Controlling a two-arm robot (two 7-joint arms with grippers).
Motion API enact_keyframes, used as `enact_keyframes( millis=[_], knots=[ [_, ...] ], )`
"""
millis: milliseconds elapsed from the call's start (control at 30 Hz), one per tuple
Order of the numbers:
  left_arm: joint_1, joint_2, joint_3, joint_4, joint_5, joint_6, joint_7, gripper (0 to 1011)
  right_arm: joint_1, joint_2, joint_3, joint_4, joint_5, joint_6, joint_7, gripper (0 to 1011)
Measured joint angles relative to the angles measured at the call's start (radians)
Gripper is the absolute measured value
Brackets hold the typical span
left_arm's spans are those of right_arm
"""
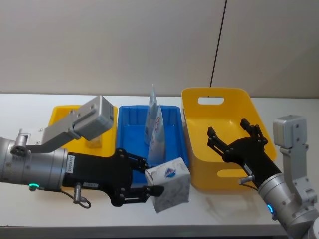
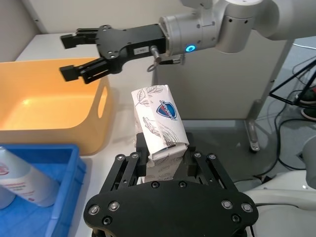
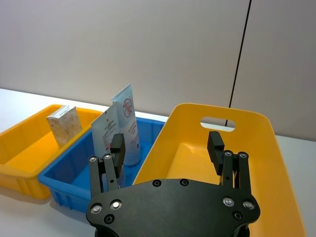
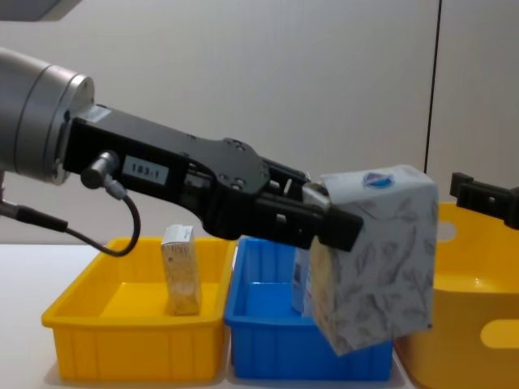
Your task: Bimanual collaborative sorting of washing and personal care products
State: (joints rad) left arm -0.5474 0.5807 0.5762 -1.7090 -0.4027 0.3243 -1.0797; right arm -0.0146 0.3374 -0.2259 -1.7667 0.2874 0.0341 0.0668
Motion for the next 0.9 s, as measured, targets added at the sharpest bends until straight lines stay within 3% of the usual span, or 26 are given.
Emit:
enact_keyframes(
  millis=[333,900],
  knots=[
    [-0.011,-0.005,0.024,0.02,-0.006,-0.017,-0.017,383,0.0,0.0,0.0,0.0,0.0,0.0,0.0,1002],
    [-0.011,-0.011,0.034,0.039,-0.012,-0.037,0.0,383,0.0,0.0,0.0,0.0,0.0,0.0,0.0,1002]
  ],
)
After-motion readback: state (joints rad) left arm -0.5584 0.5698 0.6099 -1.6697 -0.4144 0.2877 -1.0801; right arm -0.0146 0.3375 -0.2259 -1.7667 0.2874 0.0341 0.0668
